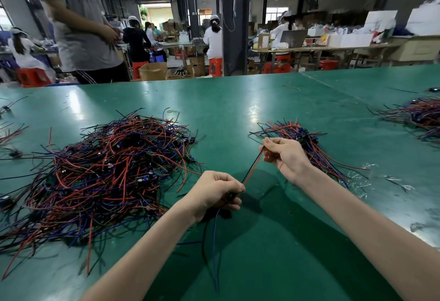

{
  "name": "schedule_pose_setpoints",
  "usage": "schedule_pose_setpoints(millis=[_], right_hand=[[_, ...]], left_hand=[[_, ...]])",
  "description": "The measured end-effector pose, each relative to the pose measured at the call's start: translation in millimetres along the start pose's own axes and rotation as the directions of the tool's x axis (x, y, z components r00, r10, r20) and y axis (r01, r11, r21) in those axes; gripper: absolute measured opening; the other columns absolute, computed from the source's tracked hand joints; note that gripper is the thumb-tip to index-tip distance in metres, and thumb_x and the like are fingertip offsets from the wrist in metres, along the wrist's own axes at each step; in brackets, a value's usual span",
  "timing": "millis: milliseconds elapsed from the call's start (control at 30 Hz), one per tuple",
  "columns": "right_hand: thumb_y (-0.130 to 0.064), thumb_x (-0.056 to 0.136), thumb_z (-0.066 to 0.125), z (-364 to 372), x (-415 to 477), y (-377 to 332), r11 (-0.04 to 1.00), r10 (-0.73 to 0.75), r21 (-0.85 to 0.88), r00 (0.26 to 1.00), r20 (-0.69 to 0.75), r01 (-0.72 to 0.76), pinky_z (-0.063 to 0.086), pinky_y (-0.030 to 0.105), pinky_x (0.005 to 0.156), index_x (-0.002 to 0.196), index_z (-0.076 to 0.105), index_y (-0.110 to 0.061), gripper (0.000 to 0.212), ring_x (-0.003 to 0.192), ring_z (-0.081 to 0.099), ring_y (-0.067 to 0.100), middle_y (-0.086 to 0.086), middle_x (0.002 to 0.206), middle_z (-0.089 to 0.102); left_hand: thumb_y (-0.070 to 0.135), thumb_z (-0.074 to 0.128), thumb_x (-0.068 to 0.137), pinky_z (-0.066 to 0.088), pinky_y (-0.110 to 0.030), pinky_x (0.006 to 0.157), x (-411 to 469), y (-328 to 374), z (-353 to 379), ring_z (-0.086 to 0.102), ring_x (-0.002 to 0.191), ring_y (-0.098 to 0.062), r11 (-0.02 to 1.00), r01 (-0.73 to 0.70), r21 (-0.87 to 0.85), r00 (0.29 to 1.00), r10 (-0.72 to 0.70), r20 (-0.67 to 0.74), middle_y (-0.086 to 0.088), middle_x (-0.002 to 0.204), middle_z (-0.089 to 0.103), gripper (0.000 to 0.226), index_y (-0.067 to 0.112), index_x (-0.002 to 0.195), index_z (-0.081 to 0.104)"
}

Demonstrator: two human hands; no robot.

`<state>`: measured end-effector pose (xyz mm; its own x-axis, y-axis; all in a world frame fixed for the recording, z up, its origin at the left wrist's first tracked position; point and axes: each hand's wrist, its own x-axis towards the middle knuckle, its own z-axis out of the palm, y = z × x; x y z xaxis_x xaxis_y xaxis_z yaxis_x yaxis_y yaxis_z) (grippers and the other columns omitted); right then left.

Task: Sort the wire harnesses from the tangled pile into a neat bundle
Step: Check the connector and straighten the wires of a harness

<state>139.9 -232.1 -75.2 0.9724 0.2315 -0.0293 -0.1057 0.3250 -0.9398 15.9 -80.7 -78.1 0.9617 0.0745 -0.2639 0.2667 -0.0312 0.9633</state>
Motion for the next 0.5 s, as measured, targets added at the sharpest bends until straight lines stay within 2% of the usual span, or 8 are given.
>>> schedule_pose_setpoints(millis=[100,200,300,500], right_hand=[[0.002,0.091,0.053,-1.5,0.4,1.2,0.996,-0.042,-0.083,0.999,0.005,0.043,0.050,0.018,0.045,0.077,0.059,-0.001,0.015,0.042,0.056,0.004,0.001,0.053,0.066],[0.002,0.092,0.053,-1.7,0.6,2.8,0.985,-0.090,-0.146,0.996,0.013,0.091,0.050,0.018,0.046,0.079,0.062,-0.002,0.017,0.044,0.057,0.004,0.000,0.054,0.067],[-0.002,0.089,0.060,-2.1,0.8,2.3,0.985,-0.110,-0.132,0.994,0.013,0.110,0.049,0.020,0.046,0.078,0.062,-0.003,0.012,0.044,0.055,0.006,0.002,0.056,0.067],[-0.004,0.083,0.068,-2.6,2.1,2.1,0.994,-0.081,-0.074,0.996,-0.030,0.079,0.044,0.019,0.040,0.069,0.056,-0.007,0.019,0.037,0.046,0.006,0.002,0.051,0.064]], left_hand=[[0.003,0.066,0.082,0.050,-0.033,0.066,0.0,-0.9,0.1,0.058,0.049,-0.019,1.000,0.003,0.013,1.000,-0.004,0.009,-0.008,0.055,0.060,0.023,0.010,0.060,0.066],[0.002,0.067,0.081,0.055,-0.031,0.058,-0.2,-0.6,-1.2,0.058,0.049,-0.019,1.000,-0.006,0.019,1.000,0.006,0.016,-0.008,0.053,0.059,0.024,0.009,0.059,0.066],[0.001,0.067,0.082,0.056,-0.027,0.054,-1.0,0.1,-1.6,0.058,0.048,-0.019,1.000,-0.012,0.018,1.000,0.012,0.016,-0.008,0.052,0.059,0.020,0.006,0.062,0.065],[0.004,0.066,0.083,0.053,-0.027,0.054,-0.5,-1.0,-1.5,0.059,0.049,-0.019,0.999,-0.008,0.032,1.000,0.007,0.022,-0.009,0.055,0.060,0.019,0.008,0.064,0.065]])
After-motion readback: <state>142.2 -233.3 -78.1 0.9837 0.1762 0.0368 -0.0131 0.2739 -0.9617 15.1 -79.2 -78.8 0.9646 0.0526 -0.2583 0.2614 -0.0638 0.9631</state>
